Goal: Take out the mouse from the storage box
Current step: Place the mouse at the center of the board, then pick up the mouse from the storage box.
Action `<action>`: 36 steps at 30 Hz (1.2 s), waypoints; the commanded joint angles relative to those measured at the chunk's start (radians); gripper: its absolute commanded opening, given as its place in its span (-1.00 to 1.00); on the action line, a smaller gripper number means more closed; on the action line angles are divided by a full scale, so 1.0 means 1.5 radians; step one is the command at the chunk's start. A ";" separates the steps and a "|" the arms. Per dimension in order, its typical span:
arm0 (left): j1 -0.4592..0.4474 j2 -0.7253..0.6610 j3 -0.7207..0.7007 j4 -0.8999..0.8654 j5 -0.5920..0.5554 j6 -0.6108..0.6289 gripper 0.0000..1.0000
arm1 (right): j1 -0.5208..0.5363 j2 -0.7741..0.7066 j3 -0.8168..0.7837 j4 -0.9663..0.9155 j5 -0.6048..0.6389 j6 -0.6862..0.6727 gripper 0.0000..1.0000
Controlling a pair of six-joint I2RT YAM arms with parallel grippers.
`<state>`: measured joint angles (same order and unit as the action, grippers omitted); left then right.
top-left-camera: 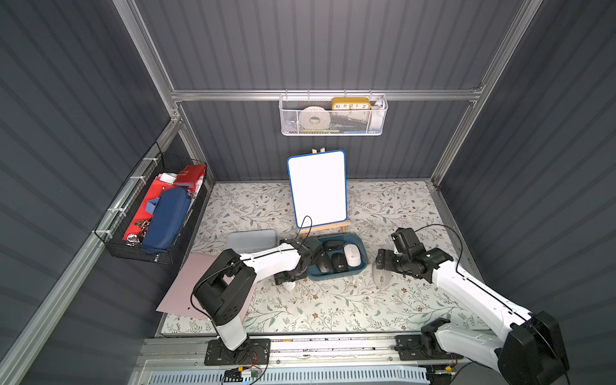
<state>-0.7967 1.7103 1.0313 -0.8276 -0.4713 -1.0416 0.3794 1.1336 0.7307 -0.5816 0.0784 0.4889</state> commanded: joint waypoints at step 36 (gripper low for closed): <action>0.001 -0.602 -0.199 0.150 -0.201 0.064 0.99 | 0.290 0.394 0.356 0.048 0.193 0.473 0.65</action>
<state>-0.7979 0.8246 0.7494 -0.6209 -0.7334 -0.9844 0.8074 1.6722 1.2133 -0.5106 0.3534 1.1000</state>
